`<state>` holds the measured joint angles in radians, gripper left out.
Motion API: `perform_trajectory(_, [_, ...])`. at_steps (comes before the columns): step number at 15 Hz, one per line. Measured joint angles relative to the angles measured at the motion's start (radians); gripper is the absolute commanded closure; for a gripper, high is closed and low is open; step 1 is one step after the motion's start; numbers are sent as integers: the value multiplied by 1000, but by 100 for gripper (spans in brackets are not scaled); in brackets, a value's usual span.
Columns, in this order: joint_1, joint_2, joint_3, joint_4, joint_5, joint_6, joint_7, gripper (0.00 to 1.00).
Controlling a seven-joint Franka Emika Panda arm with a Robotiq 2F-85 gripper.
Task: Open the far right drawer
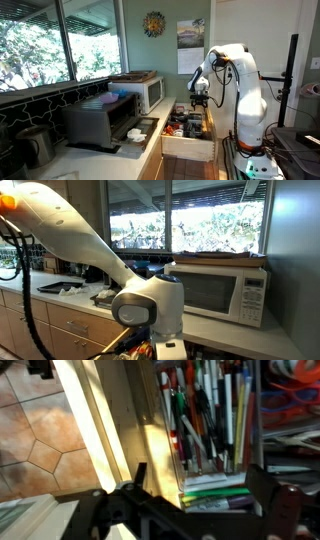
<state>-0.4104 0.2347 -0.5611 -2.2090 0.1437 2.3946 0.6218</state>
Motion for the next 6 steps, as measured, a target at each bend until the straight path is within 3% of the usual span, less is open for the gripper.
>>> perform_trajectory(3, [-7,-71,25,-16,89,92,-68,0])
perform_trajectory(6, [-9,-120,84,-60,231,162,-221,0])
